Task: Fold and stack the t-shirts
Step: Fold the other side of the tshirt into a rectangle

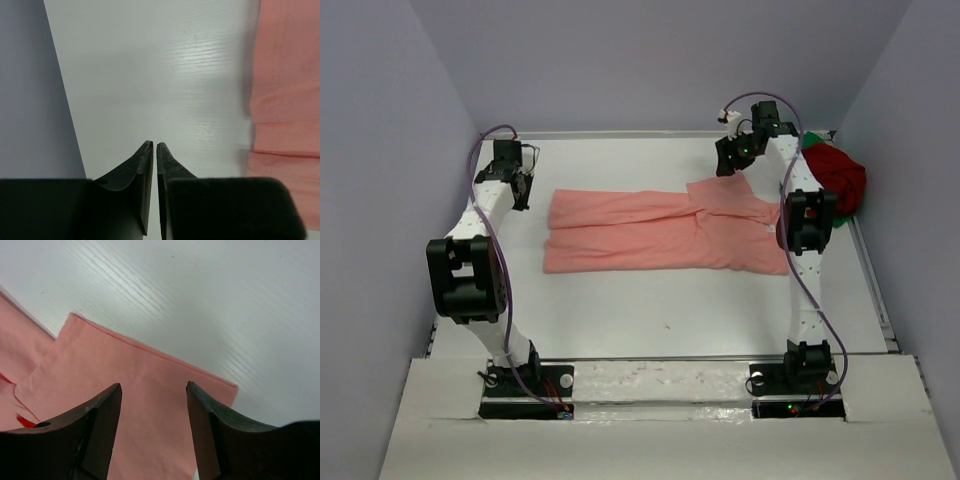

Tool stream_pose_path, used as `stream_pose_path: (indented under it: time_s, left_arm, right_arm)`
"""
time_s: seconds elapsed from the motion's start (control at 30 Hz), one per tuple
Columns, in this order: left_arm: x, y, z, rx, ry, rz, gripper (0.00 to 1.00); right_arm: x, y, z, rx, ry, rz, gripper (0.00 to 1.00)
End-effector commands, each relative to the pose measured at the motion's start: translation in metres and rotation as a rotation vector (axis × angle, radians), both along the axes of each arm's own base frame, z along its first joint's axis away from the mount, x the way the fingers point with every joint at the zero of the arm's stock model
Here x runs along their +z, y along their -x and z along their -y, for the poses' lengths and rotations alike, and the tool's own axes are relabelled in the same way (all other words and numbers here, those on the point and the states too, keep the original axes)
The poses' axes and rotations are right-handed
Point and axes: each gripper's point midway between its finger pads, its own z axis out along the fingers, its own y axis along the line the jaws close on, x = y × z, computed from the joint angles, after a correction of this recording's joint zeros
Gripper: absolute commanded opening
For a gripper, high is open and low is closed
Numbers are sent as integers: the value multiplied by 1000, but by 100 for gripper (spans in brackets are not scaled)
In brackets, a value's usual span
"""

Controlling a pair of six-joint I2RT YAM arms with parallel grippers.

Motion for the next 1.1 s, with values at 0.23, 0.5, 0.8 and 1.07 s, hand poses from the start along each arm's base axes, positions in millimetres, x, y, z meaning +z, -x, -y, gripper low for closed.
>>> stream_pose_path:
  time_s: [0.23,0.5,0.8,1.07]
  left_arm:
    - [16,6,-11,22,-7,54,22]
    - [14,6,-9,15,3,53,23]
    - [13,6,-9,14,5,50,23]
    - [14,7,-9,12,3,51,23]
  right_arm:
    - [-16,-3,-50,137,119,70,59]
    - [-25,-15,-24,58,252,90,56]
    - [-3,-23,-19,31,272,150,56]
    - [-22,-15,-14,34,302,107,54]
